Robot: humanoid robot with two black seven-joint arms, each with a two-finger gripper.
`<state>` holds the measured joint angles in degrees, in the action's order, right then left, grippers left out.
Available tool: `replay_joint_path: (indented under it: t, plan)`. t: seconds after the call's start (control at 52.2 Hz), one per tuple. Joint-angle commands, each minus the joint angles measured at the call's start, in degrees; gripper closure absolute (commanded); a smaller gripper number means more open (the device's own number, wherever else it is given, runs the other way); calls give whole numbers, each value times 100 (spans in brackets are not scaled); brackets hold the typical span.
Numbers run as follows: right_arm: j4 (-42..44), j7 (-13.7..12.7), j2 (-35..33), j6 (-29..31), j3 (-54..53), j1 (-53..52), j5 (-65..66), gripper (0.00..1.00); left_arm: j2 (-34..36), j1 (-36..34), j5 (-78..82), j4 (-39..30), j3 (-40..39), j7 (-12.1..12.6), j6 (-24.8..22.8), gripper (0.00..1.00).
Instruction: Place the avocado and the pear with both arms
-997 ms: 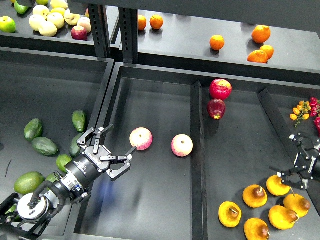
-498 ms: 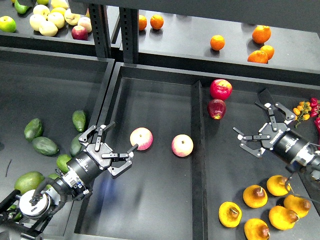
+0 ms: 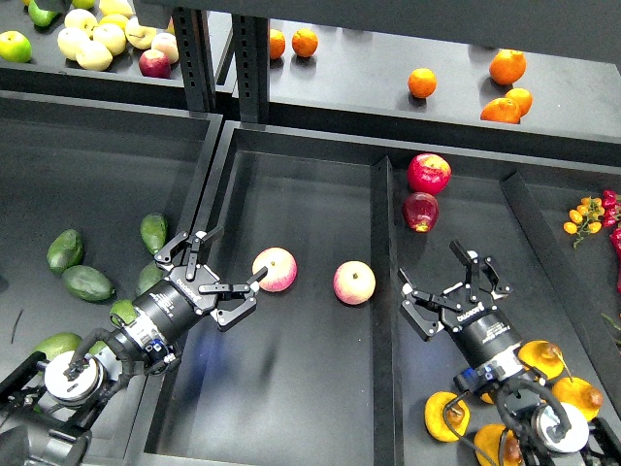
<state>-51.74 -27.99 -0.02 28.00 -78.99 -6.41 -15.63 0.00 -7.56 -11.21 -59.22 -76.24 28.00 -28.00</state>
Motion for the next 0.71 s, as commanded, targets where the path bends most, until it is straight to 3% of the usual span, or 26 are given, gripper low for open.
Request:
replay_joint_path:
  t: [0.0,0.173,0.326,0.441,0.69]
  plan:
    - [-21,-1,2,0,50,175,-1,1,0,-70,-337,191,4,0,0,1]
    - [-109,-1,2,0,217,307,-1,1,0,-79,-707,622,-23,0,0,1]
    - [-214,523,2,0,595,421,34,1,0,-61,-769,789,-49,0,0,1]
    - [-495,716,2,0,709,535,25,1,0,-35,-769,772,-49,-269,0,1]
    - [-970,769,2,0,736,588,25,1,0,-35,-812,210,100,-304,0,1]
